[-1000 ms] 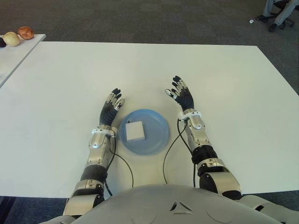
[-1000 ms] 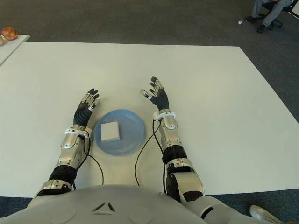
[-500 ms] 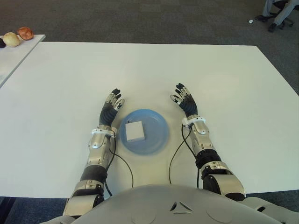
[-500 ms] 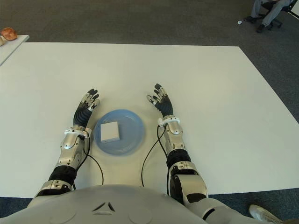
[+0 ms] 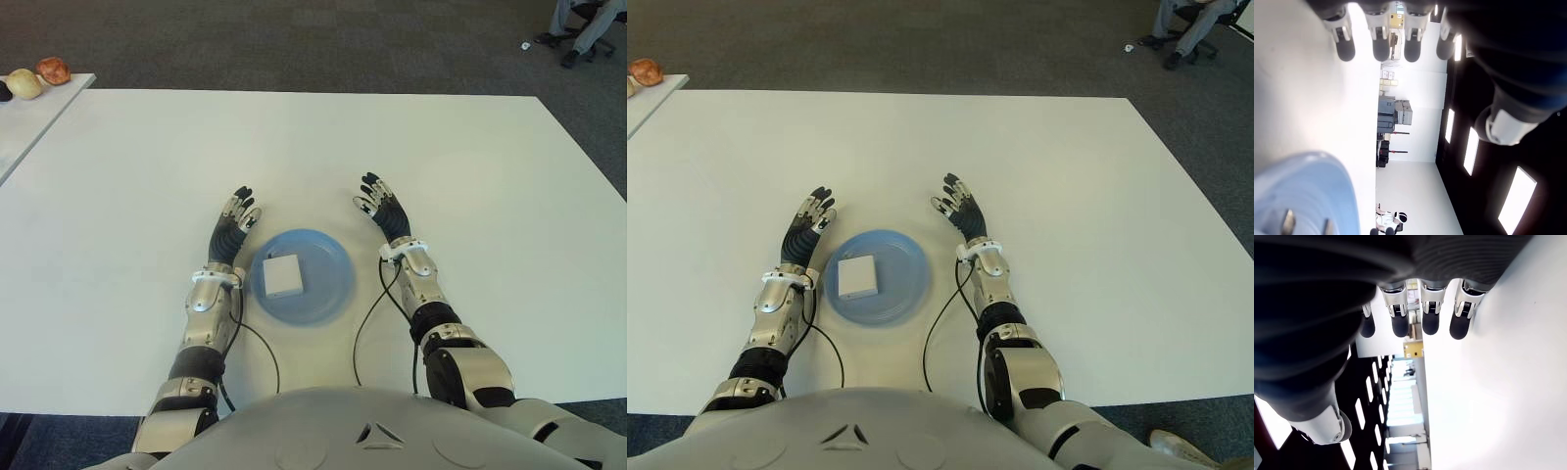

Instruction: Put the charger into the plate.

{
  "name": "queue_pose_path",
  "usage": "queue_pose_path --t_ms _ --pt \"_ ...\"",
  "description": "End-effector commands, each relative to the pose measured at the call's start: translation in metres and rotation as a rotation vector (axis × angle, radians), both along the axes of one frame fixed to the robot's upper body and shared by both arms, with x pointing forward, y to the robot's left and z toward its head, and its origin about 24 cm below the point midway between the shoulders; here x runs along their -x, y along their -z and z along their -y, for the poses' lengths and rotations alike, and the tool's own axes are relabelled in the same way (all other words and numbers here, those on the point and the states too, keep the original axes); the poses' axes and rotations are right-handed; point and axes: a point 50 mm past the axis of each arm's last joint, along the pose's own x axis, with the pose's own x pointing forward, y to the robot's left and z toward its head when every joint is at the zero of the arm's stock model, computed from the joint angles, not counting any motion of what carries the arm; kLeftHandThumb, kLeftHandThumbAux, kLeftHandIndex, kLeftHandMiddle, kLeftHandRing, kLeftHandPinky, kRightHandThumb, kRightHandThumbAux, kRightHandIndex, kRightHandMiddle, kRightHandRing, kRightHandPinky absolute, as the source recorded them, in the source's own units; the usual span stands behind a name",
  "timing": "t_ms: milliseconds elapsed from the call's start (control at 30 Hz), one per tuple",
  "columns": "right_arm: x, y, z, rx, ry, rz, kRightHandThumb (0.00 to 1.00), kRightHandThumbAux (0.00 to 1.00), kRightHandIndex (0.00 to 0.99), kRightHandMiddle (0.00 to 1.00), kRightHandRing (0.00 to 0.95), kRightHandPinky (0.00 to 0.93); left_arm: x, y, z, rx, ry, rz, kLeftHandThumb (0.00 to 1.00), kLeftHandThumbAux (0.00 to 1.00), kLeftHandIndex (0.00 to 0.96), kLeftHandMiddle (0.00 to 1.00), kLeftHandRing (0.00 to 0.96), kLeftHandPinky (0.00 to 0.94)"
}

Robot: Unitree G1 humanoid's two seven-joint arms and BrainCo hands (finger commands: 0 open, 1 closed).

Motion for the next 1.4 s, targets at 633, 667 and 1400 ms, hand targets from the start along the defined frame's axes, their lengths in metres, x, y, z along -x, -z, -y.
queue_pose_path --t_ms 633,667,1400 --pt "0.0228 0.0334 0.0049 -0.062 0.035 -0.175 0.0 0.722 0.031 0.057 0.011 0.019 0.0285 0.0353 -0.0019 0.022 -0.018 -0.208 0.0 0.562 0.012 0.088 0.066 0.059" --pt "0.0228 0.0334 0.005 -0.062 0.035 -0.175 0.0 0.723 0.031 0.057 0.011 0.019 0.0284 0.0353 -0.0018 0.022 -0.018 -0.208 0.0 0.561 0.011 0.088 0.066 0.059" --pt "0.0223 0.0348 0.0059 -0.055 0.024 -0.197 0.0 0.673 0.037 0.084 0.039 0.035 0.0255 0.0377 0.0011 0.024 -0.008 -0.235 0.0 0.58 0.006 0.097 0.074 0.067"
